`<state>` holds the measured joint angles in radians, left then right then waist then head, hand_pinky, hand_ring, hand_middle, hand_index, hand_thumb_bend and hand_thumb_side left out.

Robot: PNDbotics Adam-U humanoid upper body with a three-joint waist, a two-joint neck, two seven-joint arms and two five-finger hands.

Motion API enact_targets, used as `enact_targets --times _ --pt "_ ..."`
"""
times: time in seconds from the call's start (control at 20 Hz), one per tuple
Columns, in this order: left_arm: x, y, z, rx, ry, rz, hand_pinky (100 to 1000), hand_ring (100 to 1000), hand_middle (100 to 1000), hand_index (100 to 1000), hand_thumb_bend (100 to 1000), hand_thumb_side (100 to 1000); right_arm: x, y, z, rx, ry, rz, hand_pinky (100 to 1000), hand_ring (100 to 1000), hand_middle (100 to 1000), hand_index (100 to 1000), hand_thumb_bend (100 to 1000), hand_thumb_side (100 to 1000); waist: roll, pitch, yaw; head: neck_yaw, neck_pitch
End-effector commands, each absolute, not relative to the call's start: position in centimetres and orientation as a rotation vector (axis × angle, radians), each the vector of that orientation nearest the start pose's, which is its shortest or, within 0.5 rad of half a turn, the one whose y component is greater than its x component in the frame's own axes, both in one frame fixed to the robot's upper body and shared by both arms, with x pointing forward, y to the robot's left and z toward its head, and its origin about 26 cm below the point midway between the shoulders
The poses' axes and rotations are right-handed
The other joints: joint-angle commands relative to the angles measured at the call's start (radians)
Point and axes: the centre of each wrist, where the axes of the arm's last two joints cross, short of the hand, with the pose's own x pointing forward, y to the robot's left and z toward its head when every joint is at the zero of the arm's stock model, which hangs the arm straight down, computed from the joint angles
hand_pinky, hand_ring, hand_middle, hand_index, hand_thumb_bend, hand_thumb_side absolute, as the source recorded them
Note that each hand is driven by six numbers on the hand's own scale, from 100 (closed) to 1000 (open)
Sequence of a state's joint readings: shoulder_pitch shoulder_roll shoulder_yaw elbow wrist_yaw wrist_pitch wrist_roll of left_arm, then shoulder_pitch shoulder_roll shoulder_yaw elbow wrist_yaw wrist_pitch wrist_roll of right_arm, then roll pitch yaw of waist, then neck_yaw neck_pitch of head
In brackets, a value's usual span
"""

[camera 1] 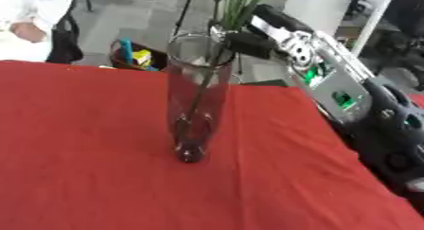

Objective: Arrange flowers into the vase.

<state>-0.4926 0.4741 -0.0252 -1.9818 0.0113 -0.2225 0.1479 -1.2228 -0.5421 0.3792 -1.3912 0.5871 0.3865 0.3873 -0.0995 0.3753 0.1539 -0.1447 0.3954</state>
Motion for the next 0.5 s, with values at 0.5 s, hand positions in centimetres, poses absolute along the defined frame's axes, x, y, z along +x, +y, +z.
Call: enact_targets --times 0.5 --pt "30.73 26.02 27.28 -0.312 3.472 0.537 742 883 841 869 100 1000 38.54 -17.41 40.73 -1.004 -1.856 1.205 766 918 783 893 193 1000 0.012 -0.028 -0.006 -0.001 -0.004"
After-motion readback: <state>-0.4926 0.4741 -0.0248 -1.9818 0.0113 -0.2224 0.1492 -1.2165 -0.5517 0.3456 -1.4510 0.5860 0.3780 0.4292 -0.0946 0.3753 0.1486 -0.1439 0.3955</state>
